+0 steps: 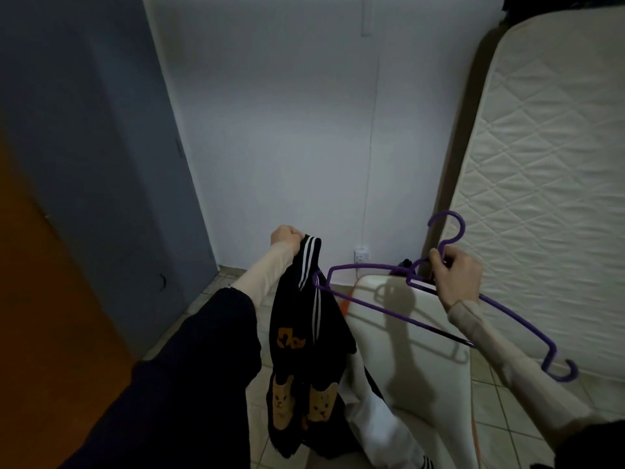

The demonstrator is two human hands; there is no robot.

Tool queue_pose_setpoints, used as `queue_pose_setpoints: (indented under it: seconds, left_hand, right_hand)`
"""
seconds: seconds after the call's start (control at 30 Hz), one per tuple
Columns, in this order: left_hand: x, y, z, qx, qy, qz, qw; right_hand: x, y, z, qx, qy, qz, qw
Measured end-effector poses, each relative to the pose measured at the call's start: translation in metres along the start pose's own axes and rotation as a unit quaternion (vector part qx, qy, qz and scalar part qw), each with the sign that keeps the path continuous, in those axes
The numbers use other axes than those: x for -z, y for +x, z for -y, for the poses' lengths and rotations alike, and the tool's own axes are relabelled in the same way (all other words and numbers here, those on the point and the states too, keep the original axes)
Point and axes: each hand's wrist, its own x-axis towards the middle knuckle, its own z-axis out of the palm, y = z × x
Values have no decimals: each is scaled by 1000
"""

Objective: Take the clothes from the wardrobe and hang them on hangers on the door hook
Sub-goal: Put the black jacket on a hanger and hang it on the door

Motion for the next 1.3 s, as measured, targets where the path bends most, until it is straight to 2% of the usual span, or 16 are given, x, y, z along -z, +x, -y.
queue_pose_setpoints:
  seconds: [0.13,0.37,0.47,0.63,0.83,0.9,1.07,1.2,1.3]
  left_hand:
    - [-8,-2,-6,-1,17,12,1000]
    - [-16,-7,-15,-29,15,32,999]
    - [-18,-8,-19,-57,12,55,997]
    - [-13,-13,-36,-128,-8,115,985]
    - [-19,-32,-70,-189,-32,178,965]
    - [-26,-37,-80,-207,-29,178,962]
    - [-9,-33,-77,-226,-16,152,962]
    - [0,-38,-65,-271,48,141,951]
    - [-9,-43,-54,-322,123,176,922]
  right_hand:
    - [-3,-4,7,9,3,14,1000]
    - [-6,-4,6,16,-49,-16,999]
    - [-6,-4,7,26,-12,2,1000]
    - [-2,-7,20,46,114,54,991]
    - [-20,-12,41,107,120,87,983]
    - [-27,-16,49,77,134,70,985]
    - [-15,-4,49,-11,199,-28,980]
    - [-2,6,45,-1,212,-19,977]
    - [-5,0,40,6,225,-12,974]
